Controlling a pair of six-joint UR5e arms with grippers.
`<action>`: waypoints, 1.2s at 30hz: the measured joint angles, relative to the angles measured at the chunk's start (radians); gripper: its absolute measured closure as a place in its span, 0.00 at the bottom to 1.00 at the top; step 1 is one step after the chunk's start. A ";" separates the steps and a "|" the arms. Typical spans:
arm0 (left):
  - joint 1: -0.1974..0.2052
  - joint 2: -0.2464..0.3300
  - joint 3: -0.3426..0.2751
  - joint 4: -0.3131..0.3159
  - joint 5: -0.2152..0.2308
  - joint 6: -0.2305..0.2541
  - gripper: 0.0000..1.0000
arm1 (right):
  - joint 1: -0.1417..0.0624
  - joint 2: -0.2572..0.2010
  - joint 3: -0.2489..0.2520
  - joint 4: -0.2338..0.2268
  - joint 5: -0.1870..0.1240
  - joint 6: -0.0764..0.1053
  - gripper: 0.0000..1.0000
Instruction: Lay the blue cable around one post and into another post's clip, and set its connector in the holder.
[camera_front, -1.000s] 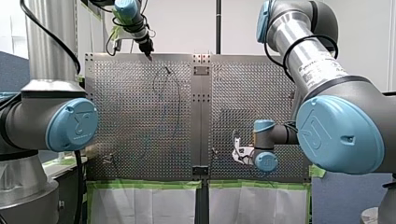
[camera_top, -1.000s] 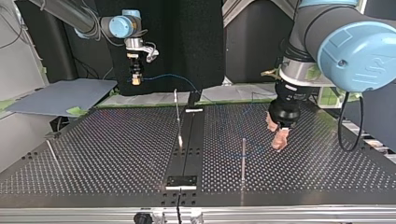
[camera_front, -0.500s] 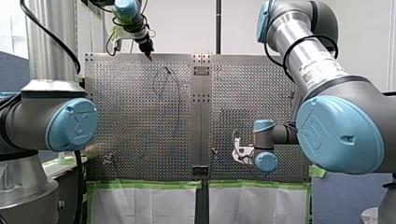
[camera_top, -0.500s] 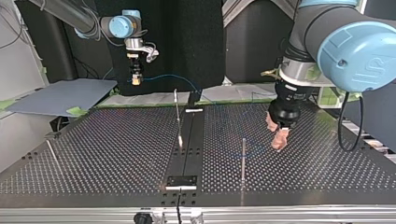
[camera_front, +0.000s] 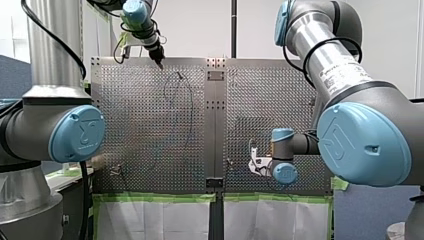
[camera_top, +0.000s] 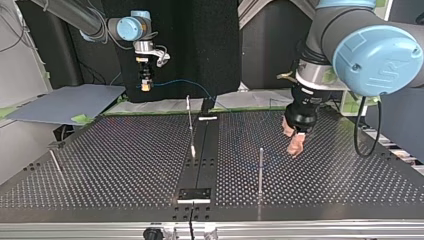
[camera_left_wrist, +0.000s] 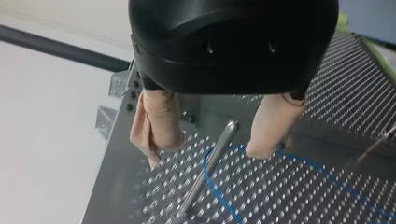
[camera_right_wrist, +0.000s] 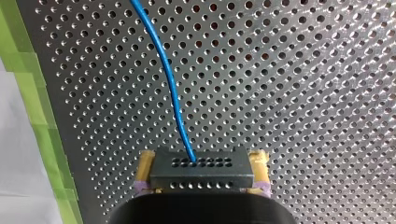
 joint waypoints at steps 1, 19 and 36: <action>-0.002 0.001 -0.007 0.006 0.007 0.000 0.00 | 0.000 0.000 0.000 0.000 0.000 0.000 1.00; -0.146 -0.022 -0.190 0.187 0.135 -0.114 0.00 | 0.002 0.000 -0.001 0.008 0.001 -0.003 1.00; -0.322 -0.193 -0.366 0.362 -0.033 -0.281 0.00 | 0.007 -0.076 0.000 0.072 0.001 -0.013 1.00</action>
